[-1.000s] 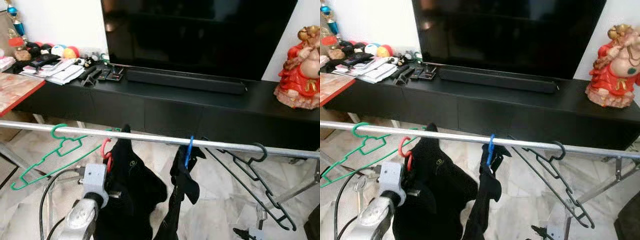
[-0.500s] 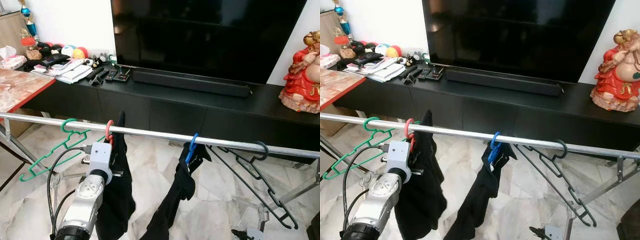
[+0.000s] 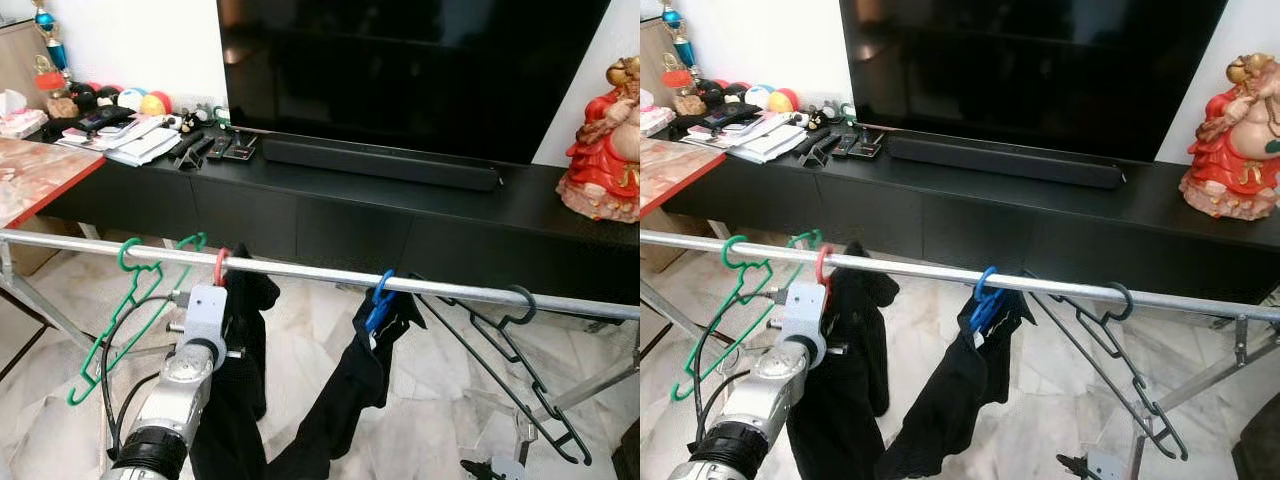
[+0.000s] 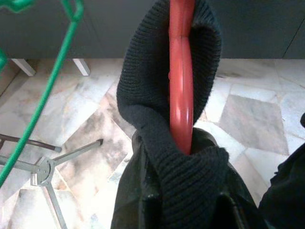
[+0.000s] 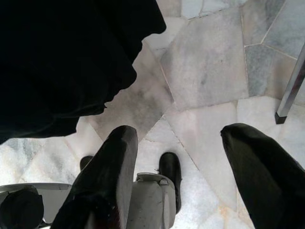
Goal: Hang hanger
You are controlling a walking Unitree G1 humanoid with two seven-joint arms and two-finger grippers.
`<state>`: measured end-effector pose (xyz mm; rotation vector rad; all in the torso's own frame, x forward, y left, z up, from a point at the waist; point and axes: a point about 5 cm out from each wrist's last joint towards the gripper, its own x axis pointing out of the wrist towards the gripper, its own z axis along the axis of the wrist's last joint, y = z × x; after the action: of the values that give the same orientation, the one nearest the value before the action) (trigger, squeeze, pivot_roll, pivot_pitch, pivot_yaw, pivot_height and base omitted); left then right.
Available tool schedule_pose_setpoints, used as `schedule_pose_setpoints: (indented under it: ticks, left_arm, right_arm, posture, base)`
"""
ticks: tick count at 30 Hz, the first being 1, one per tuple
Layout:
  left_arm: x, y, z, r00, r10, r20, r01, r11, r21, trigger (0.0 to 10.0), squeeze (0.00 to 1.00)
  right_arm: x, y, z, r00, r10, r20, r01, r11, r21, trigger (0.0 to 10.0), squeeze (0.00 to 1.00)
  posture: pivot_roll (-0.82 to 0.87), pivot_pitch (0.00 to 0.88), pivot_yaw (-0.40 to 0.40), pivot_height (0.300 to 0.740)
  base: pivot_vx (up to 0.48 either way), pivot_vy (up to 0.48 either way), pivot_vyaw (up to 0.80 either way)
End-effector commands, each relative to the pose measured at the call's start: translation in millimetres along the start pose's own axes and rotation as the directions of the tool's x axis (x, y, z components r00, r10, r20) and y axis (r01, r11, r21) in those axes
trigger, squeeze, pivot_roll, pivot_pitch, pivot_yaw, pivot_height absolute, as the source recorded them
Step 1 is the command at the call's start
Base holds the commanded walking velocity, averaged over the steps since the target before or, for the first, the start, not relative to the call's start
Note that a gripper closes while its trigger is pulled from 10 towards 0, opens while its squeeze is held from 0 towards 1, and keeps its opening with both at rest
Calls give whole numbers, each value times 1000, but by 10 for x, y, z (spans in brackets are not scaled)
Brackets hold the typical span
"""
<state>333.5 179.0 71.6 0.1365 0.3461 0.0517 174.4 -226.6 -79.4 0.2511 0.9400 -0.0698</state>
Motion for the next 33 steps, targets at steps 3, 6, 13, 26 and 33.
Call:
schedule_pose_setpoints:
  ticks: [3,6,13,26,33]
  left_arm:
    - [-39,-3,-265,994,4,-109,-6,1000,-16,10000,0]
    - [-62,-37,-243,998,-21,-65,19,999,-29,10000,0]
    - [-159,0,-229,1000,-1,19,2,998,-55,10000,1000]
    - [-559,81,-154,981,18,191,-2,997,-82,10000,1000]
    - [-737,30,-208,974,-32,223,52,995,-82,10000,0]
  right_arm:
    - [-14,-39,-13,1000,-5,-11,5,1000,-1,10000,0]
    - [-14,-39,-14,1000,-7,-9,7,1000,5,10000,0]
    - [-14,-44,-16,1000,-15,-6,15,1000,17,10000,0]
    - [-14,-41,-21,1000,-19,2,19,999,37,10000,0]
    - [-14,-40,-26,1000,-23,2,23,999,41,10000,0]
  posture:
    - [-34,15,-47,740]
    - [-36,19,-46,740]
    - [-33,30,-42,740]
    - [-26,44,-28,740]
    - [-22,40,-22,740]
  base:
    - [0,0,0]
    - [0,0,0]
    - [0,0,0]
    - [0,0,0]
    - [0,0,0]
